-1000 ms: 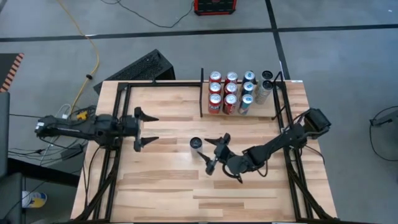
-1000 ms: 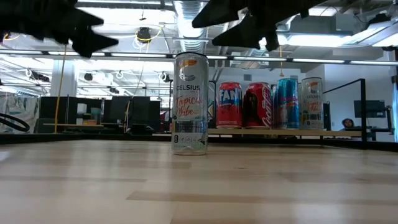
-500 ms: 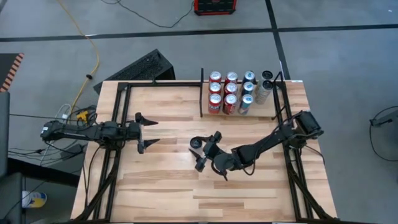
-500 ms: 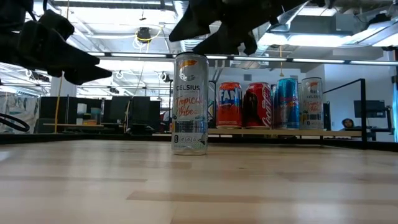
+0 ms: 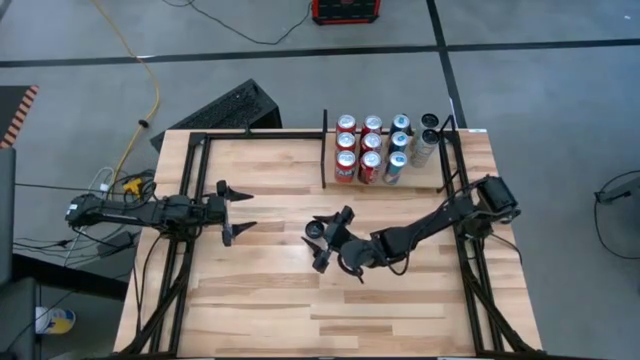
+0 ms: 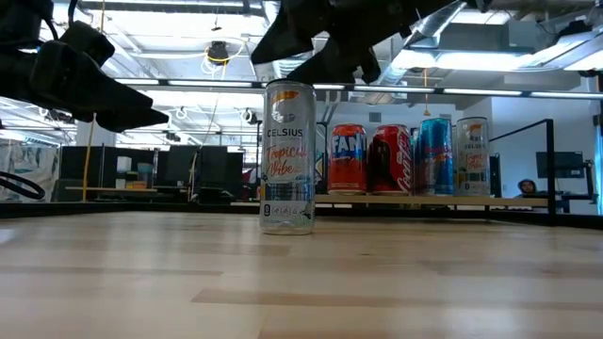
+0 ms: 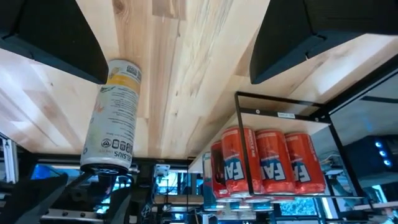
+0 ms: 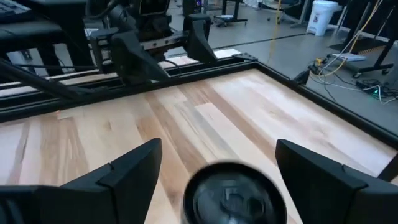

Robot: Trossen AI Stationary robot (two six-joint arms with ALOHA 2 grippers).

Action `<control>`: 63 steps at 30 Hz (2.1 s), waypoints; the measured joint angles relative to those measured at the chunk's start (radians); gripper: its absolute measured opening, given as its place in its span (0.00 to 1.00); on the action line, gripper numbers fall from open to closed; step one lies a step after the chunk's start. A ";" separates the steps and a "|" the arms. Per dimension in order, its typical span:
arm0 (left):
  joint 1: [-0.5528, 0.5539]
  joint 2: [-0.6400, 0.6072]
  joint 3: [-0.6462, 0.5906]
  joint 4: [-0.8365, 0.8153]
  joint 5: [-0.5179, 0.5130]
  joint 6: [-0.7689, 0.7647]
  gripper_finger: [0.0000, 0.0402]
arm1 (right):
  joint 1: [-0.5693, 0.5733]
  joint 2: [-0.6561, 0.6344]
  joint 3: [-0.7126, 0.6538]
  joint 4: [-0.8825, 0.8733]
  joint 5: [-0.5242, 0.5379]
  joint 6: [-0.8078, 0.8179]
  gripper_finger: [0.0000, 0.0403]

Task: Place canned beverage on shelf
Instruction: Put the white-yellow soda can on the shelf aligned with the other soda cans

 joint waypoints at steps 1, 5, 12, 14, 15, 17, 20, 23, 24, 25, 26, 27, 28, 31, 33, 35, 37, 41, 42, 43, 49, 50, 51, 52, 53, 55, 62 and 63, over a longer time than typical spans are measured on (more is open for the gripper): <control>0.000 0.000 0.000 0.000 0.000 0.000 0.94 | -0.004 0.000 0.008 -0.022 0.001 0.000 0.87; 0.000 0.000 -0.001 0.000 -0.002 0.000 0.94 | -0.017 0.002 0.046 -0.134 -0.004 0.006 0.91; 0.000 0.000 -0.002 -0.002 -0.024 -0.001 0.94 | -0.003 0.002 0.056 -0.148 0.001 0.016 0.93; 0.000 0.000 -0.002 -0.002 -0.029 -0.001 0.94 | 0.007 0.002 0.056 -0.157 0.011 0.039 0.93; 0.000 0.000 -0.002 -0.002 -0.031 -0.001 0.94 | 0.012 0.002 0.056 -0.173 0.020 0.054 0.93; 0.000 0.000 -0.002 -0.002 -0.035 -0.001 0.94 | 0.018 0.007 0.056 -0.199 0.027 0.096 0.93; 0.000 0.000 -0.002 -0.002 -0.035 -0.001 0.94 | 0.018 0.016 0.056 -0.217 0.045 0.134 0.93; 0.000 0.000 -0.002 -0.002 -0.034 -0.006 0.94 | 0.017 0.015 0.056 -0.223 0.062 0.151 0.93; 0.000 0.000 -0.002 -0.002 -0.034 -0.008 0.94 | 0.017 0.016 0.056 -0.228 0.076 0.151 0.93; 0.000 0.000 -0.002 -0.003 -0.034 -0.012 0.94 | 0.018 0.016 0.055 -0.231 0.092 0.150 0.93; 0.000 0.000 -0.003 -0.007 -0.034 -0.016 0.94 | 0.019 0.016 0.055 -0.231 0.109 0.147 0.93; 0.000 0.000 -0.003 -0.010 -0.034 -0.020 0.94 | 0.020 0.016 0.055 -0.230 0.118 0.143 0.93; 0.000 0.000 -0.003 -0.011 -0.034 -0.024 0.94 | 0.021 0.016 0.055 -0.230 0.124 0.142 0.93; 0.000 0.000 -0.003 -0.011 -0.023 -0.027 0.94 | 0.024 0.016 0.055 -0.229 0.129 0.152 0.93; 0.000 0.000 -0.003 -0.011 -0.023 -0.026 0.94 | 0.027 0.016 0.055 -0.229 0.129 0.170 0.93; 0.000 0.000 -0.003 -0.011 -0.024 -0.024 0.94 | 0.034 0.016 0.055 -0.235 0.130 0.190 0.93; 0.000 0.000 -0.003 -0.011 -0.024 -0.024 0.94 | 0.037 0.016 0.055 -0.243 0.130 0.212 0.93; 0.000 0.000 -0.003 -0.011 -0.024 -0.024 0.94 | 0.037 0.016 0.055 -0.279 0.129 0.261 0.93; 0.000 0.000 -0.003 -0.011 -0.024 -0.024 0.94 | 0.037 0.016 0.055 -0.282 0.129 0.267 0.93; 0.000 0.000 -0.003 -0.011 -0.024 -0.024 0.94 | 0.037 0.016 0.055 -0.280 0.127 0.269 0.93; 0.000 0.000 -0.003 -0.012 -0.023 -0.024 0.94 | 0.028 0.027 0.055 -0.265 0.090 0.279 0.93; 0.000 0.000 -0.003 -0.012 -0.023 -0.024 0.94 | 0.027 0.040 0.056 -0.246 0.090 0.281 0.93; 0.000 0.001 -0.003 -0.012 -0.023 -0.024 0.94 | 0.025 0.048 0.056 -0.244 0.090 0.276 0.93; 0.000 0.001 -0.003 -0.013 -0.023 -0.024 0.94 | 0.023 0.052 0.053 -0.254 0.090 0.273 0.93; 0.000 0.001 -0.003 -0.012 -0.023 -0.024 0.94 | 0.023 0.052 0.053 -0.258 0.091 0.274 0.93; 0.000 0.001 -0.003 -0.013 -0.023 -0.024 0.94 | 0.023 0.055 0.056 -0.240 0.092 0.274 0.93; 0.000 0.013 -0.003 -0.013 -0.022 -0.022 0.94 | 0.023 0.056 0.055 -0.236 0.105 0.270 0.93; 0.000 0.014 -0.003 -0.013 -0.022 -0.015 0.94 | 0.023 0.056 0.055 -0.238 0.105 0.270 0.93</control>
